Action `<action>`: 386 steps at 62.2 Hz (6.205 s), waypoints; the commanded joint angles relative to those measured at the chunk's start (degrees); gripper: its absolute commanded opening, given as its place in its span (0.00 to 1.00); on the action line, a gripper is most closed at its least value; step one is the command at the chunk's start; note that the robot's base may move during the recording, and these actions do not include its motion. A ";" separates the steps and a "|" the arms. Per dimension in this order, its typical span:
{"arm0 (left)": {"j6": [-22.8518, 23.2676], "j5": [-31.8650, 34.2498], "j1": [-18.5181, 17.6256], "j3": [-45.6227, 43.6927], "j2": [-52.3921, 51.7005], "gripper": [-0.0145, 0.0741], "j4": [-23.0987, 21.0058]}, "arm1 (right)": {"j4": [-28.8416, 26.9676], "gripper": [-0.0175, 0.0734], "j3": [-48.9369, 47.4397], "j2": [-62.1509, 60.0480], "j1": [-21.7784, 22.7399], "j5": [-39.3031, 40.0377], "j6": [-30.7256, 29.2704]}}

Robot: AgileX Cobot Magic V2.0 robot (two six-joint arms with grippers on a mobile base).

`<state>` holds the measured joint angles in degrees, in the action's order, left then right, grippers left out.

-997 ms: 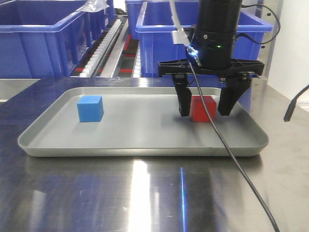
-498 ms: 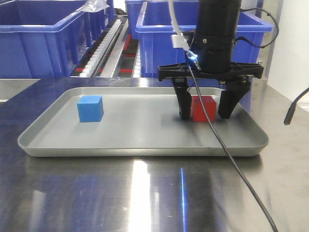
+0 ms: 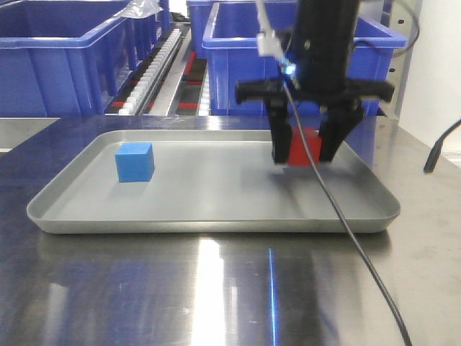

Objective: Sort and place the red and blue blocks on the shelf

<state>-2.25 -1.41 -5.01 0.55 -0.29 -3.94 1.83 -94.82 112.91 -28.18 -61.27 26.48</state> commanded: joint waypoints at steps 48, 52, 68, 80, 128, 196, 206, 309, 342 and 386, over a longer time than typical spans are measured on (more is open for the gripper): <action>0.02 5.05 -0.36 2.55 -0.98 0.30 -0.12 | -8.74 0.26 36.13 -41.36 21.80 39.45 -30.15; 0.02 5.05 -0.36 2.55 -0.98 0.30 -0.12 | -9.80 0.26 40.13 -44.73 23.86 44.17 -30.12; 0.02 5.05 -0.36 2.55 -0.98 0.30 -0.12 | -10.53 0.26 53.58 -58.11 26.45 53.36 -30.06; 0.02 5.05 -0.36 2.55 -0.98 0.30 -0.12 | -10.46 0.26 61.75 -68.52 26.33 55.20 -27.57; 0.02 5.05 -0.36 2.55 -0.98 0.30 -0.12 | 0.71 0.26 72.91 -95.00 26.33 57.22 -22.33; 0.02 5.05 -0.36 2.55 -0.98 0.30 -0.12 | -0.04 0.26 72.91 -95.00 26.33 55.36 -22.33; 0.02 5.80 -0.36 2.55 -0.98 0.30 -0.12 | -0.04 0.26 72.91 -95.00 26.33 55.36 -22.33; 0.49 -25.83 -17.85 -53.65 74.25 0.31 -3.81 | -0.04 0.26 72.91 -95.00 26.33 55.13 -22.33; 21.08 -44.83 -20.08 -82.66 100.02 0.87 -3.15 | -0.04 0.26 72.91 -95.00 26.33 55.13 -22.33; 25.68 -51.14 -22.98 -88.97 107.74 0.87 1.92 | -0.04 0.26 72.91 -95.00 26.33 55.09 -22.33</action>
<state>21.37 -53.07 -27.63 -86.60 110.47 -2.77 1.84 -20.31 17.54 -1.92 -11.05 4.30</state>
